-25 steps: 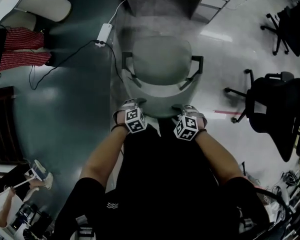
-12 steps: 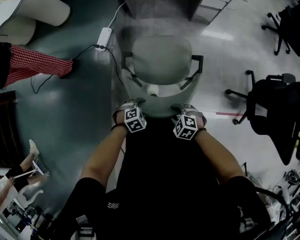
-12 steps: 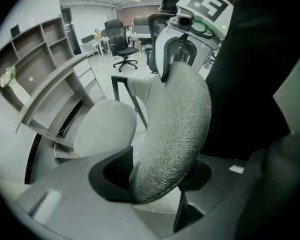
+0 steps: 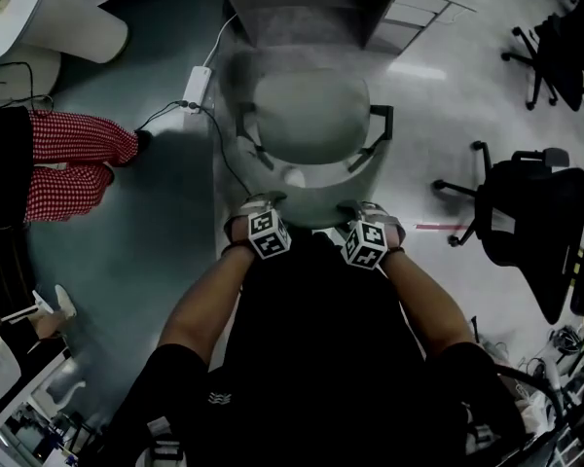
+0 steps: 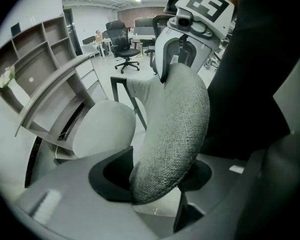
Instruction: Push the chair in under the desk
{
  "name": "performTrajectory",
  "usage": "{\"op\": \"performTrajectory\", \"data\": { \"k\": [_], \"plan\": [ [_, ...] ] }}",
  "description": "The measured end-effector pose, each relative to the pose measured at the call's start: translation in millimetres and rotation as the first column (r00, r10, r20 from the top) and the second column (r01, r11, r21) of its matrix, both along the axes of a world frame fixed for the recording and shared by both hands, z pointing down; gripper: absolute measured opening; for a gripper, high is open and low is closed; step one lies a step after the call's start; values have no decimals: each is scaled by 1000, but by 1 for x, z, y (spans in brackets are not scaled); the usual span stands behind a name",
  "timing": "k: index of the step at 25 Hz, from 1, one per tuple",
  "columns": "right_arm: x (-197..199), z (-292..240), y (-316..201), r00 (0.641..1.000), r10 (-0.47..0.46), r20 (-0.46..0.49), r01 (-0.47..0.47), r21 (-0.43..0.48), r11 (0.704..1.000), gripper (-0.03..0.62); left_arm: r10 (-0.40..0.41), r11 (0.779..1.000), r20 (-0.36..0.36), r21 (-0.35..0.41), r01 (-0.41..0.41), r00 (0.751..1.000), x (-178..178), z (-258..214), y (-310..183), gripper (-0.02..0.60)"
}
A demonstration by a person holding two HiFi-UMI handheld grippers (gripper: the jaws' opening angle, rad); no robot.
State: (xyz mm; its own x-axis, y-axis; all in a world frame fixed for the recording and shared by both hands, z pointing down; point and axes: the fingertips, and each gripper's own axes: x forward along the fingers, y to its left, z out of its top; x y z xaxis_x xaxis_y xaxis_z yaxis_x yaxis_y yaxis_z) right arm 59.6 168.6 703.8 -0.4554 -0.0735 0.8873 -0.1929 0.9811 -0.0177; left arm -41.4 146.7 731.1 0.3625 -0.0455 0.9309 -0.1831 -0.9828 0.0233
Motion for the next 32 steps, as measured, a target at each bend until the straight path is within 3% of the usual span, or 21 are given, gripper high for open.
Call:
{"op": "performTrajectory", "data": {
  "k": [32],
  "plan": [
    [-36, 6, -121, 997, 66, -37, -67, -9, 998, 156, 45, 999, -4, 12, -45, 999, -37, 6, -126, 227]
  ]
}}
